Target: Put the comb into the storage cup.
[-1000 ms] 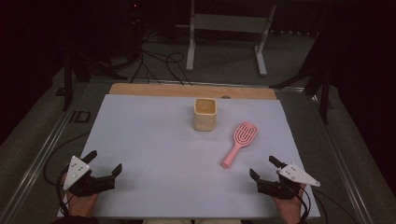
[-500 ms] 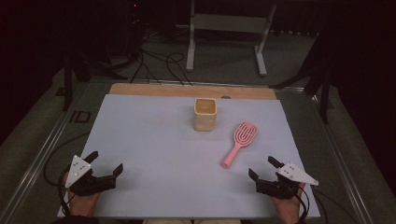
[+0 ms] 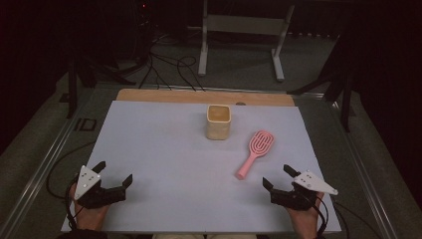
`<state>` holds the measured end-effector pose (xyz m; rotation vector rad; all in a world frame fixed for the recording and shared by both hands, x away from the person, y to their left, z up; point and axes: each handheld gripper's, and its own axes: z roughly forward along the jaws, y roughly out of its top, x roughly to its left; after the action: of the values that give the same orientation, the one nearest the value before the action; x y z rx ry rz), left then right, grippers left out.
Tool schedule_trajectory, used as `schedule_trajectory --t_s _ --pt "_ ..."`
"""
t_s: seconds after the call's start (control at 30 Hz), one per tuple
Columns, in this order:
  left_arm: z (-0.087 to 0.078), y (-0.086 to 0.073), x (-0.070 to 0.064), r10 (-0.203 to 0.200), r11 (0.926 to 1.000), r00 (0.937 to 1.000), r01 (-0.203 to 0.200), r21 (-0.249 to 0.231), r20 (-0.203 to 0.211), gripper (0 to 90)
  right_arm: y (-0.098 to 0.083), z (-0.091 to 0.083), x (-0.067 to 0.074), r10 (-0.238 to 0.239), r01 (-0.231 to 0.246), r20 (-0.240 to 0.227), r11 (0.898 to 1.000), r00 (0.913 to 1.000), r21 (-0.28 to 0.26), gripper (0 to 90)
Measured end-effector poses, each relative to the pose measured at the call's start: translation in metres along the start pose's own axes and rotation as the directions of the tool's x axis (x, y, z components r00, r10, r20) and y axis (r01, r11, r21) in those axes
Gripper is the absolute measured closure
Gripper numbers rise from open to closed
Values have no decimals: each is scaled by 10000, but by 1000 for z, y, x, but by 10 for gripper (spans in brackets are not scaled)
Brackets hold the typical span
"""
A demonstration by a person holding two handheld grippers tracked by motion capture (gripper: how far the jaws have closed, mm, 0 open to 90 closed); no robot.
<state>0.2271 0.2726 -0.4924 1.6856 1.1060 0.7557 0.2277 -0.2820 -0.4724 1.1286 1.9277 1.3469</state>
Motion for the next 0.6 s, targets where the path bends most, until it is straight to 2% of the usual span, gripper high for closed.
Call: schedule_trajectory --t_s 0.33,0.6 --pt "0 -1 1 -96 10000 9999 96 -5 -106 2 15 6 5 -118 119 -75 9999 9999 70 105" --pt "1 -1 1 -72 10000 10000 72 45 -58 2 33 23 5 -214 216 -221 9997 9995 67 104"
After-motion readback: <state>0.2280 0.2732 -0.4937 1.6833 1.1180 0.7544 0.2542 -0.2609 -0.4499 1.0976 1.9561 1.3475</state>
